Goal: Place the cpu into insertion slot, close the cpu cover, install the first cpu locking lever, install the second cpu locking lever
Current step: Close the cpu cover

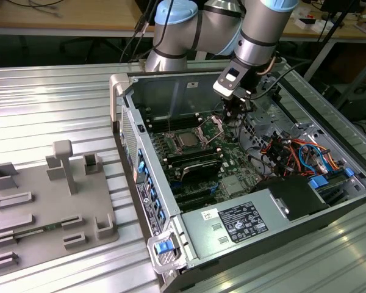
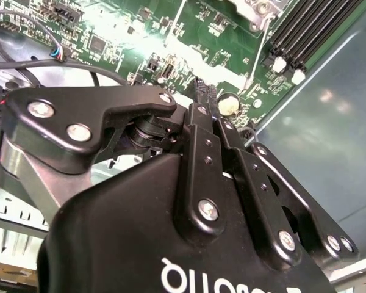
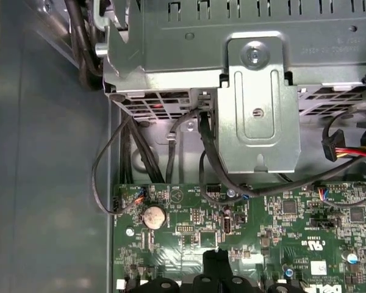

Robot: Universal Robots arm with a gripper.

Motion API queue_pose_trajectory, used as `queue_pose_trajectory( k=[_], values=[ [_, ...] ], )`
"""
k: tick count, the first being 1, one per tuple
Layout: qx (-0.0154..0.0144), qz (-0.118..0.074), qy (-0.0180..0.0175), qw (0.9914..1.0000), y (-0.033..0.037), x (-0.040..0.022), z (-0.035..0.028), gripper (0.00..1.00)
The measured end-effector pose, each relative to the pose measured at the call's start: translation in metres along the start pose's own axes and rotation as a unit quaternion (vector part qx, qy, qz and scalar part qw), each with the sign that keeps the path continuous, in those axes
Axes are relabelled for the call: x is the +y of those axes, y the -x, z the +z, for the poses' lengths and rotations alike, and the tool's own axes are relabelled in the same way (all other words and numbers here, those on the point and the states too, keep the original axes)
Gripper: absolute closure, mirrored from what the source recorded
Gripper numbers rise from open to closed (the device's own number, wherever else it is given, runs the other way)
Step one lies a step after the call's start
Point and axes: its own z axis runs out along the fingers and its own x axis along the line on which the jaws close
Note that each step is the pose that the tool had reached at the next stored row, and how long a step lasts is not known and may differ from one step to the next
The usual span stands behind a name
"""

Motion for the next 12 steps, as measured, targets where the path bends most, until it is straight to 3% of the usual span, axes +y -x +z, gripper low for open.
queue_pose_trajectory(
  k=[5, 12],
  values=[
    [0.0, 0.0, -0.0005, 1.0, -0.0001, 0.005, 0.0058, 0.89],
    [-0.0001, 0.0, -0.0022, 1.0, -0.0001, 0.0051, 0.0189, 0.89]
  ],
)
